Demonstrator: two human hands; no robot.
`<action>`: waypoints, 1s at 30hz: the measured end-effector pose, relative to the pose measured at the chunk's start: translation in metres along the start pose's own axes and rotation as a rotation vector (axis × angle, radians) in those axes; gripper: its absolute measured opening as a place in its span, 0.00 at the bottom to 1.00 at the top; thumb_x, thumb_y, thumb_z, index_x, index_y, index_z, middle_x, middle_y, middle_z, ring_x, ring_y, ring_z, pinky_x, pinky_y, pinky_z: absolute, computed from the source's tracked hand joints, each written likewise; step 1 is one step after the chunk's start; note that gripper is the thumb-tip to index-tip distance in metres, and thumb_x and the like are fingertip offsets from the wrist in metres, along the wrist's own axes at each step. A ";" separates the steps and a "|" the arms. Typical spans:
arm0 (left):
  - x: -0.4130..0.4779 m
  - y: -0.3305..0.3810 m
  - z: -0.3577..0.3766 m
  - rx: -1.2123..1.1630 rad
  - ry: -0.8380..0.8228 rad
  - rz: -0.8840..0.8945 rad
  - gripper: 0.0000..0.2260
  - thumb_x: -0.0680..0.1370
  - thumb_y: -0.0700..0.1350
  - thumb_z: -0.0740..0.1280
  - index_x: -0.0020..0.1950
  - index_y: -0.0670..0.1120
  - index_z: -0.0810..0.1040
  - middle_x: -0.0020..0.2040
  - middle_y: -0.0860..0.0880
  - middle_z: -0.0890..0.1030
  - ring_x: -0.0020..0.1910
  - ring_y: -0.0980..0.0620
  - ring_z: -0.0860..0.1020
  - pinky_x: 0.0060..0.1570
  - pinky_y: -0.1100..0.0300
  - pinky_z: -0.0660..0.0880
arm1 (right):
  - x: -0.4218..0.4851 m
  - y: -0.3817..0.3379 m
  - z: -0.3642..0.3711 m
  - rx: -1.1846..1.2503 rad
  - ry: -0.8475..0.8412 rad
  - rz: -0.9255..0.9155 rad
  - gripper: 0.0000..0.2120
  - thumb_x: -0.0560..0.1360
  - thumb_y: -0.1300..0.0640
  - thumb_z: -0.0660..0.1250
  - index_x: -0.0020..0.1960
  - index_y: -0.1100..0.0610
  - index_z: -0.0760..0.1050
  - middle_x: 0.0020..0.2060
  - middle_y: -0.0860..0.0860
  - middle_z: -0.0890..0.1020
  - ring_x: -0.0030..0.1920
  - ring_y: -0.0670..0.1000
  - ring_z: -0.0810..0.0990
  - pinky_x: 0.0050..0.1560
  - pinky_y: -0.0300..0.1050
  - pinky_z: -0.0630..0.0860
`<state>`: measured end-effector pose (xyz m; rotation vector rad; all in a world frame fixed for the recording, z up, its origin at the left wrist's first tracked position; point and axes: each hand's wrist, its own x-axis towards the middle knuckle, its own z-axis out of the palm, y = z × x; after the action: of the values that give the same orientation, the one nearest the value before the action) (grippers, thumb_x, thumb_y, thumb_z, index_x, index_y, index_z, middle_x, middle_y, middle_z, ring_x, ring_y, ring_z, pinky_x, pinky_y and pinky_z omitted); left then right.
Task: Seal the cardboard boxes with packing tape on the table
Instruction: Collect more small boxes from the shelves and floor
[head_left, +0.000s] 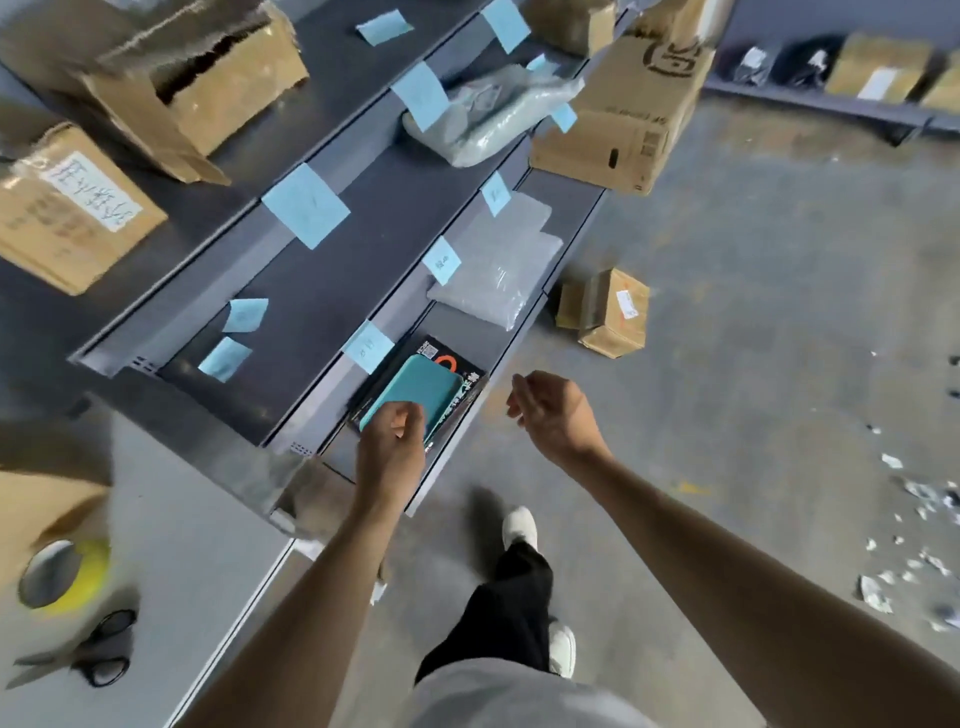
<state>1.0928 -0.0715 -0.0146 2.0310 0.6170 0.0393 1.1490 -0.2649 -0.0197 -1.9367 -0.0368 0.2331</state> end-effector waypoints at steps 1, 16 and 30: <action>0.009 0.005 0.013 -0.012 -0.029 -0.002 0.08 0.80 0.52 0.63 0.48 0.51 0.79 0.48 0.50 0.84 0.51 0.50 0.82 0.57 0.47 0.78 | 0.009 0.006 -0.010 0.004 0.029 0.012 0.18 0.83 0.53 0.61 0.38 0.59 0.77 0.32 0.49 0.82 0.30 0.46 0.78 0.38 0.50 0.78; 0.172 0.128 0.179 0.049 -0.354 0.010 0.11 0.80 0.47 0.64 0.46 0.42 0.82 0.41 0.45 0.83 0.40 0.48 0.79 0.35 0.64 0.71 | 0.176 0.050 -0.126 -0.014 0.222 0.304 0.18 0.82 0.52 0.60 0.37 0.55 0.78 0.30 0.45 0.82 0.31 0.46 0.79 0.35 0.43 0.76; 0.285 0.190 0.310 0.065 -0.361 -0.107 0.14 0.74 0.57 0.60 0.41 0.49 0.78 0.40 0.50 0.85 0.43 0.50 0.84 0.51 0.52 0.79 | 0.357 0.122 -0.239 -0.040 0.206 0.432 0.20 0.81 0.51 0.63 0.32 0.57 0.76 0.28 0.53 0.79 0.30 0.53 0.76 0.35 0.45 0.71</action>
<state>1.5039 -0.2719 -0.0834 1.9974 0.4995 -0.4068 1.5310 -0.4810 -0.1005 -1.9825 0.5202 0.3171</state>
